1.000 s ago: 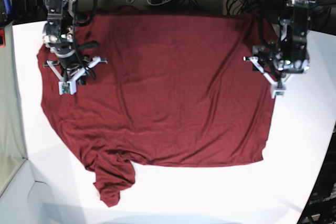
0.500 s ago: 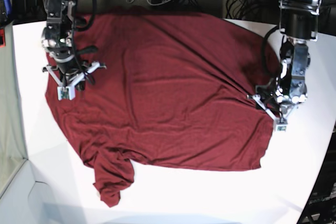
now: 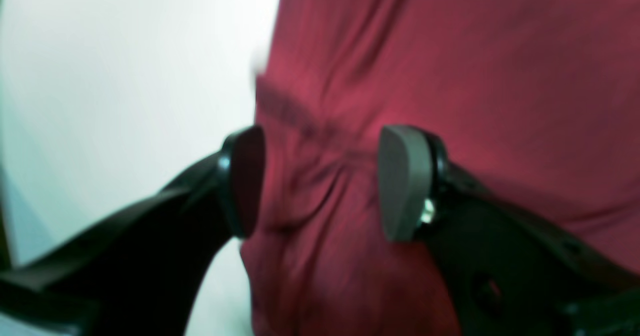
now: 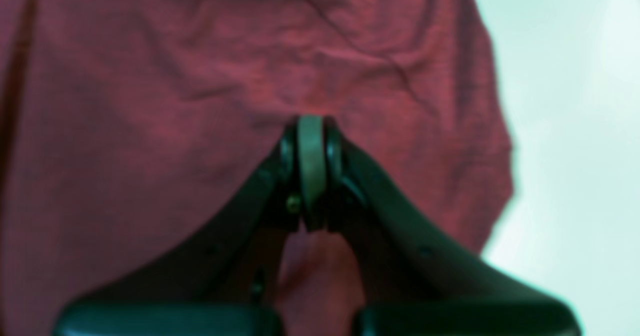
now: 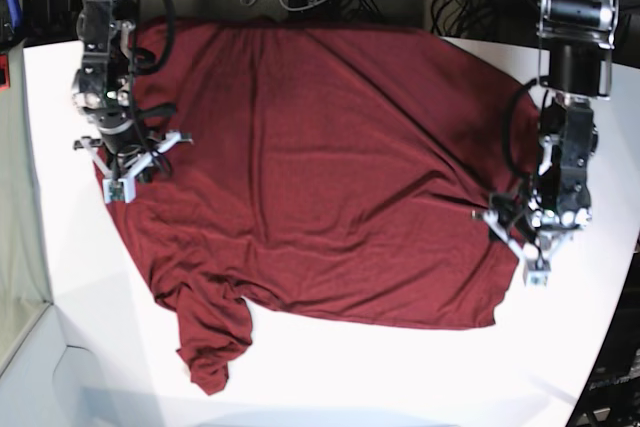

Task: Layout the t-shirt on the table in an organized manner, then fold the t-shirt properly
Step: 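Grasp both shirt sides and pull them outward toward the hem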

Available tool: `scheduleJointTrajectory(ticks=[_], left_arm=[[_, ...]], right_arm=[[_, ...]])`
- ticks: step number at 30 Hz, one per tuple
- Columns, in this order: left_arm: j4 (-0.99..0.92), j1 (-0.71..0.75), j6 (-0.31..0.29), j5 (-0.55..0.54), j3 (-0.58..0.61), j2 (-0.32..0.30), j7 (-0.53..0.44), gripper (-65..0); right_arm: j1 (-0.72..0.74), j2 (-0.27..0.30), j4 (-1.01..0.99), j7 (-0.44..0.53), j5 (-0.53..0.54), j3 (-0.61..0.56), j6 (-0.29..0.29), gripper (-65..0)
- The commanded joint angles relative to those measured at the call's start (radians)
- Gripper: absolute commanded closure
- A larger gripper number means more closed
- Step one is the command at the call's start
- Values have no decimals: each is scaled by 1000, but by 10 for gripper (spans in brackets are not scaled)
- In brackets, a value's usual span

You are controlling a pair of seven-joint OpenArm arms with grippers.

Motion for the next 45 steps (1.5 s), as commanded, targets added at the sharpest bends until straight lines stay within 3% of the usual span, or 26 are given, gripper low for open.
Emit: scheduleJointTrajectory(ticks=[1,6,11,21,25,34,38,45], left_arm=[[55,-13,6,10,-6,-14,12,-352],[164,39,6,12,-23,-29,100,-352],[164,127,6,12,-49,-25,101,-352],[163,316,6,12,-46,-32,103,-352],[164,362,6,12,-46,-45,109,-352],[178,402,6,12,-48,-48,111,-352],[232,394,6,12,-89,-41,111,-352],[414,360,6,4,-171,-17,111,-352]], right_arm=[[18,11,22,27,7,3,-2,0],[10,11,99,21,9,13,-2,0],[-45,5,166,19,10,49,-2,0],[-59,8,24,30,10,53,-2,0],[35,14,-113,30,6,52,-2,0],[309,115,-441,41,4,50,0,0],[395,155,-526,95,4,42,0,0],[496,186,-573,104,4,-31,0,0]])
